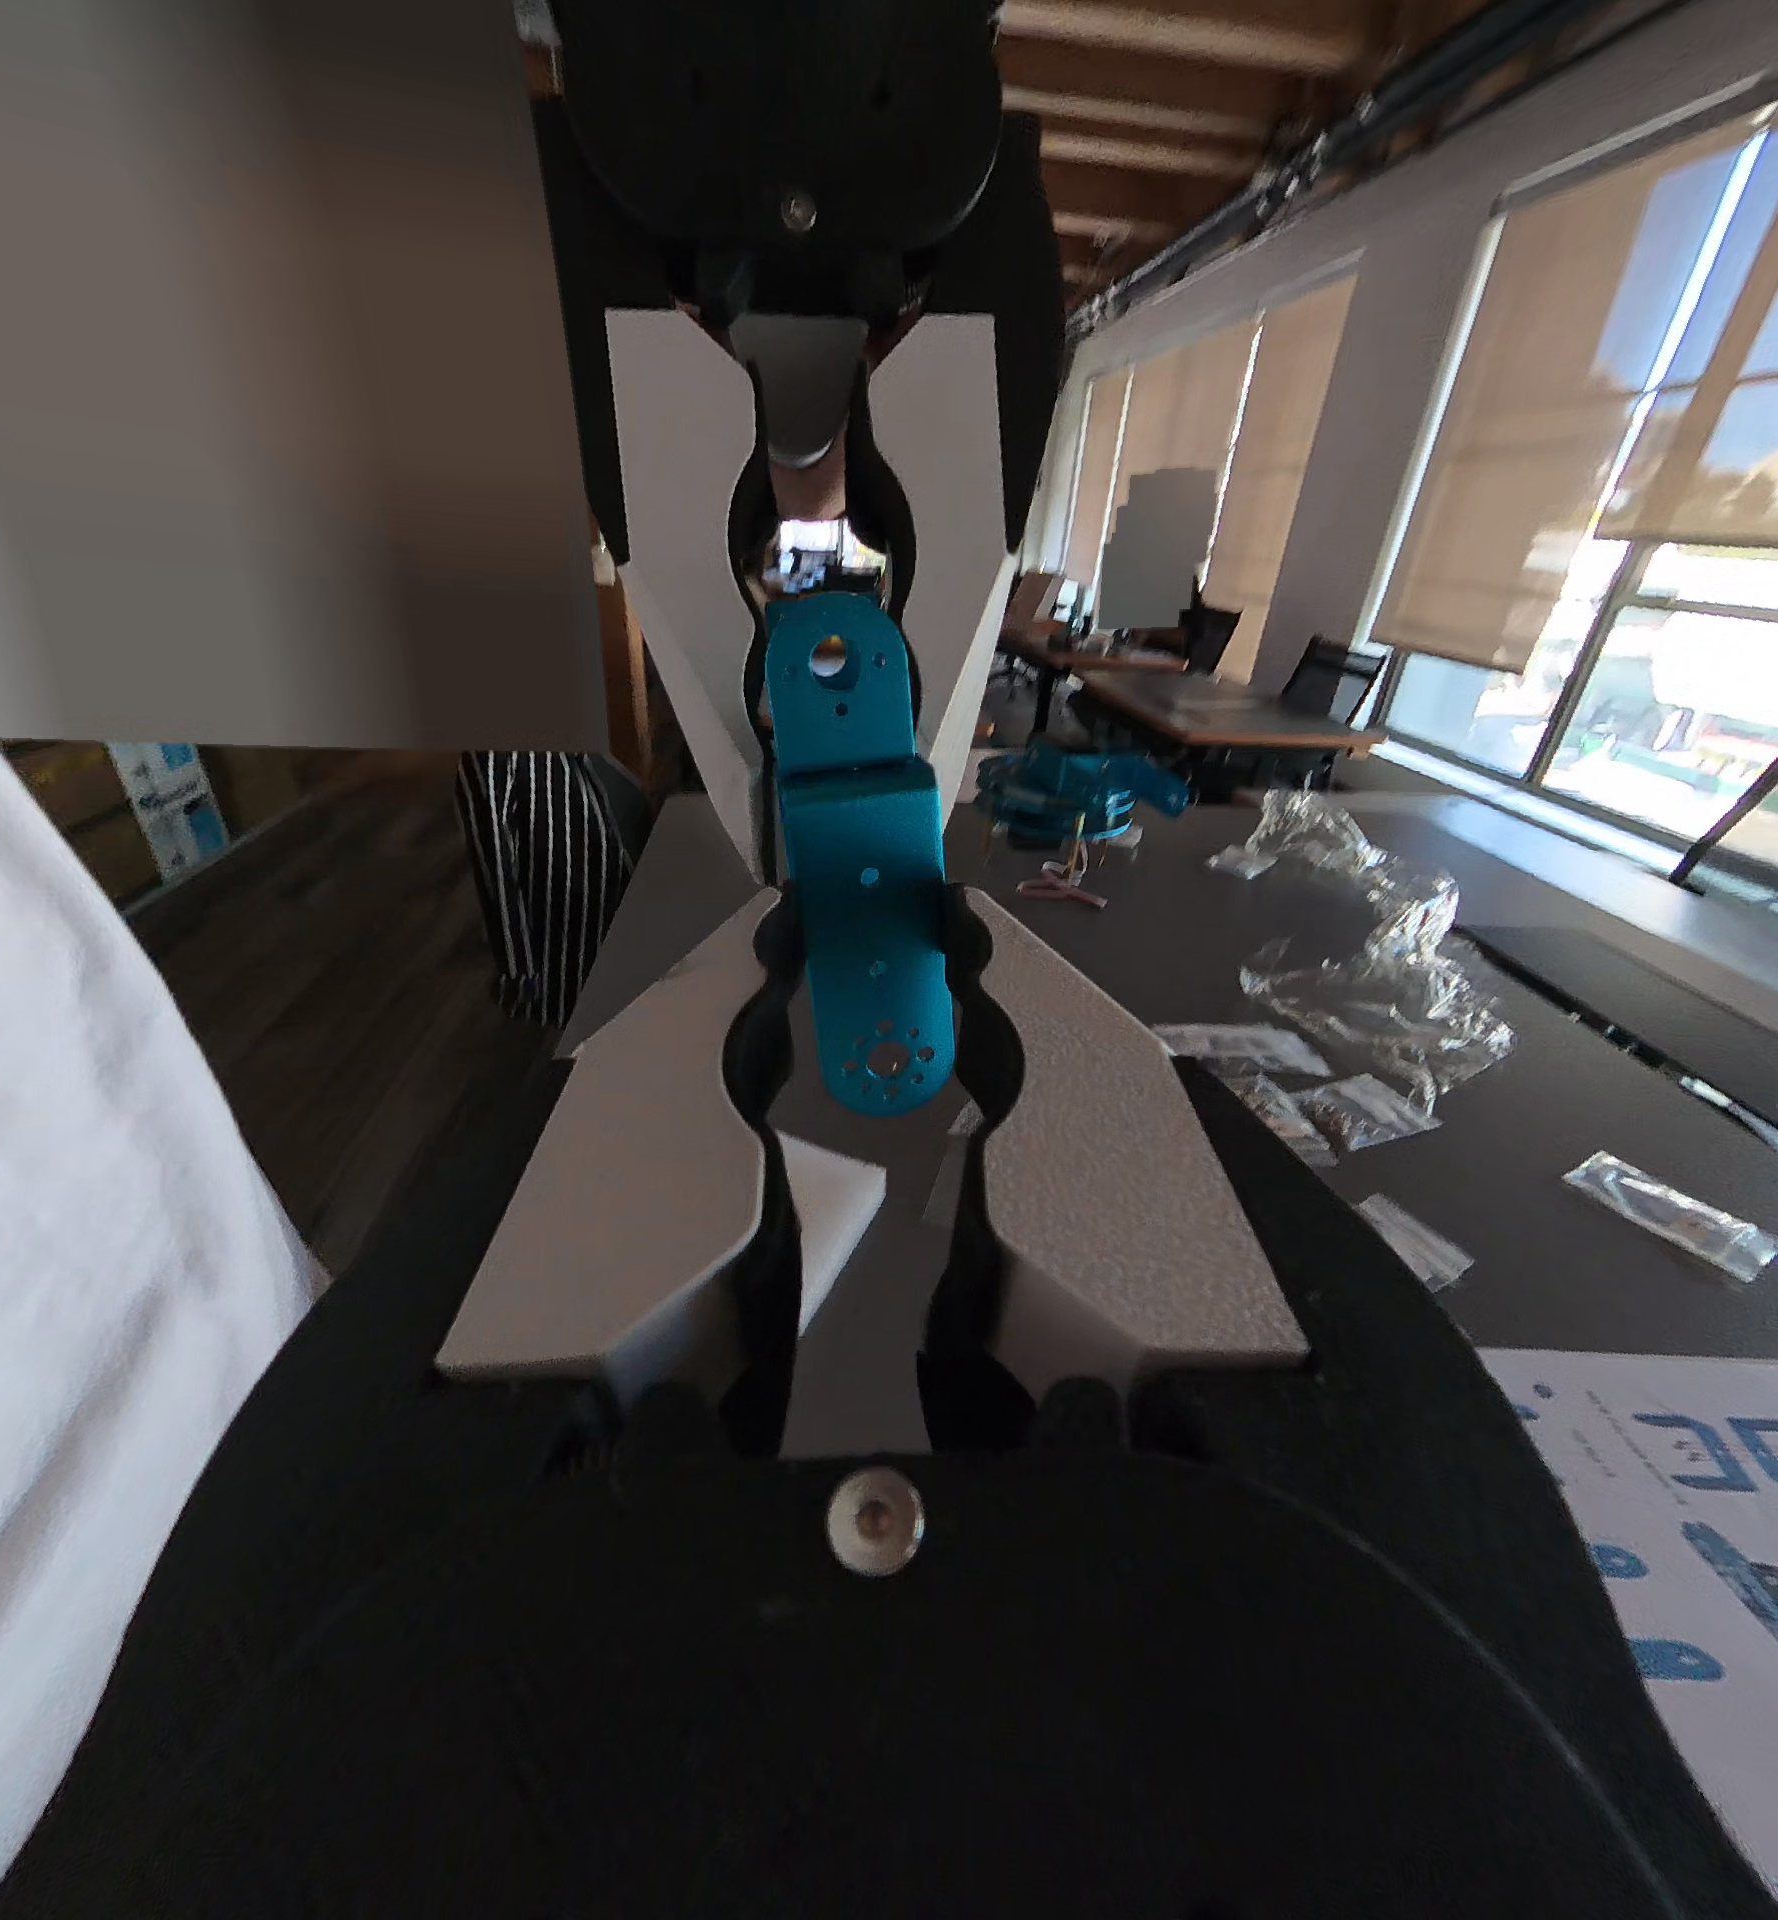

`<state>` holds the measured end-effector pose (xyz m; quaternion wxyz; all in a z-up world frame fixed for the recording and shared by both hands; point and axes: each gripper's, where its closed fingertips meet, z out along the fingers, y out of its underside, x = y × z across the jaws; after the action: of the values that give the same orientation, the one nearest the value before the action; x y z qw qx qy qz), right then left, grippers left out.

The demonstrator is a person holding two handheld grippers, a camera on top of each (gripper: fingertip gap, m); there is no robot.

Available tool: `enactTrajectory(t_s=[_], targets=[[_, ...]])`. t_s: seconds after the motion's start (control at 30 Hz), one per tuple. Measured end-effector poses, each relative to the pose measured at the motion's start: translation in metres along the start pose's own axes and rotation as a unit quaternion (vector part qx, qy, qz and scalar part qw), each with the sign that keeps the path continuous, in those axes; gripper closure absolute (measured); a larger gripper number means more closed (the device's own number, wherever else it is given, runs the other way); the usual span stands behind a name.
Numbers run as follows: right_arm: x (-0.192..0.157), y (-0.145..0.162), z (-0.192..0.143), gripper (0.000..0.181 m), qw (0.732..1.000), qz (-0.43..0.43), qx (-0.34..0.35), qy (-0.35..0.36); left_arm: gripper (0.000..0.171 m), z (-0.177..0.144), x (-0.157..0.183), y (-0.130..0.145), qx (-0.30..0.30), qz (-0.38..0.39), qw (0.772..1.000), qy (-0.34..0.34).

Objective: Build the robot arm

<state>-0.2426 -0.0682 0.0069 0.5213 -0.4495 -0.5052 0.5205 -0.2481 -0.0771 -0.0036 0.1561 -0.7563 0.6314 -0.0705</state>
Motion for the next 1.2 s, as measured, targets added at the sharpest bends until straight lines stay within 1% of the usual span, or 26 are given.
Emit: enactTrajectory(t_s=[0.1, 0.17, 0.23, 0.3, 0.37, 0.4, 0.47, 0.53, 0.57, 0.6, 0.67, 0.77, 0.9, 1.07, 1.13, 1.2], targets=[[0.006, -0.017, -0.007, 0.156, 0.999, -0.005, 0.045, 0.025, 0.145, -0.009, -0.006, -0.009, -0.030, 0.020, 0.999, -0.014], [0.008, -0.029, -0.011, 0.156, 0.997, -0.003, 0.074, 0.036, 0.148, -0.014, -0.008, -0.020, -0.036, 0.034, 0.999, -0.019], [0.009, -0.039, -0.016, 0.156, 0.993, 0.015, 0.107, 0.039, 0.150, -0.019, -0.010, -0.028, -0.048, 0.044, 0.998, -0.025], [0.010, -0.043, -0.019, 0.156, 0.991, 0.025, 0.124, 0.043, 0.151, -0.021, -0.011, -0.032, -0.069, 0.048, 0.996, -0.025], [0.012, -0.046, -0.024, 0.156, 0.988, 0.031, 0.142, 0.048, 0.151, -0.022, -0.012, -0.037, -0.078, 0.051, 0.995, -0.025], [0.011, -0.046, -0.025, 0.156, 0.989, 0.033, 0.140, 0.042, 0.151, -0.023, -0.011, -0.038, -0.087, 0.051, 0.995, -0.020], [0.007, -0.045, -0.026, 0.156, 0.993, 0.035, 0.113, 0.011, 0.150, -0.023, -0.010, -0.039, -0.101, 0.068, 0.992, -0.017], [0.004, -0.055, -0.031, 0.141, 0.993, 0.040, 0.109, -0.019, 0.151, -0.023, -0.007, -0.043, -0.104, 0.083, 0.991, -0.012], [0.004, -0.058, -0.032, 0.140, 0.994, 0.042, 0.096, -0.030, 0.151, -0.022, -0.005, -0.043, -0.108, 0.082, 0.991, -0.005], [0.004, -0.059, -0.032, 0.141, 0.996, 0.037, 0.078, -0.036, 0.151, -0.021, -0.006, -0.046, -0.107, 0.082, 0.991, -0.007], [0.000, -0.063, -0.035, 0.156, 0.997, 0.021, 0.057, -0.051, 0.150, -0.021, -0.006, -0.049, -0.103, 0.079, 0.992, -0.002], [0.003, -0.065, -0.036, 0.156, 0.998, 0.012, 0.037, -0.040, 0.151, -0.021, -0.008, -0.053, -0.084, 0.073, 0.994, 0.001], [0.008, -0.073, -0.038, 0.156, 0.998, 0.010, 0.067, -0.016, 0.150, -0.024, -0.015, -0.059, -0.052, 0.076, 0.996, -0.017], [0.015, -0.080, -0.040, 0.156, 0.992, 0.038, 0.118, 0.003, 0.149, -0.029, -0.023, -0.064, -0.038, 0.068, 0.996, -0.037], [0.019, -0.081, -0.041, 0.156, 0.990, 0.048, 0.132, 0.017, 0.140, -0.030, -0.028, -0.064, -0.038, 0.067, 0.996, -0.054], [0.023, -0.082, -0.042, 0.156, 0.987, 0.065, 0.146, 0.023, 0.139, -0.034, -0.031, -0.069, -0.024, 0.069, 0.995, -0.072]])
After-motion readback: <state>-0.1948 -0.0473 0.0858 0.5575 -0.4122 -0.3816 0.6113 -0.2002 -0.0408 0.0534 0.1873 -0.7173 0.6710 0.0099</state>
